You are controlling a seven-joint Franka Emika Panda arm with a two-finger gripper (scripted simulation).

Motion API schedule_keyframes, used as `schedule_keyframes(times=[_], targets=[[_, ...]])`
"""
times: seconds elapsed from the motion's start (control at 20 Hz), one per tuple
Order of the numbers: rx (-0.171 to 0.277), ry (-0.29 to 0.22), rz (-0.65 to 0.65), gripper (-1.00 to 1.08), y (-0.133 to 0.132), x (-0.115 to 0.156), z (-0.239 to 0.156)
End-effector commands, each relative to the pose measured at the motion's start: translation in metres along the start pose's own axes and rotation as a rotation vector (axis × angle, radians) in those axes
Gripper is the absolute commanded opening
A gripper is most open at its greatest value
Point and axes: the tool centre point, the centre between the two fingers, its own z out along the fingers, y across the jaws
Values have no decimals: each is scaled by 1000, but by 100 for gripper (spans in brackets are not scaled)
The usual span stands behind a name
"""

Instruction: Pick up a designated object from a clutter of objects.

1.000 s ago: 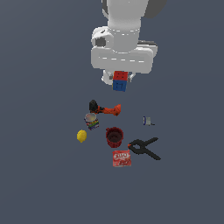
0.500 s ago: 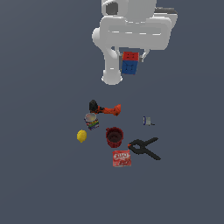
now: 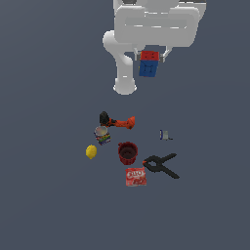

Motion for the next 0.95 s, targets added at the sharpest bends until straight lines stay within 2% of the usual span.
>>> schedule_keyframes(times=[0.0,0.9], targets=[[0,1,0,-100,0,1,-1],[0,1,0,-100,-2,25,-29]])
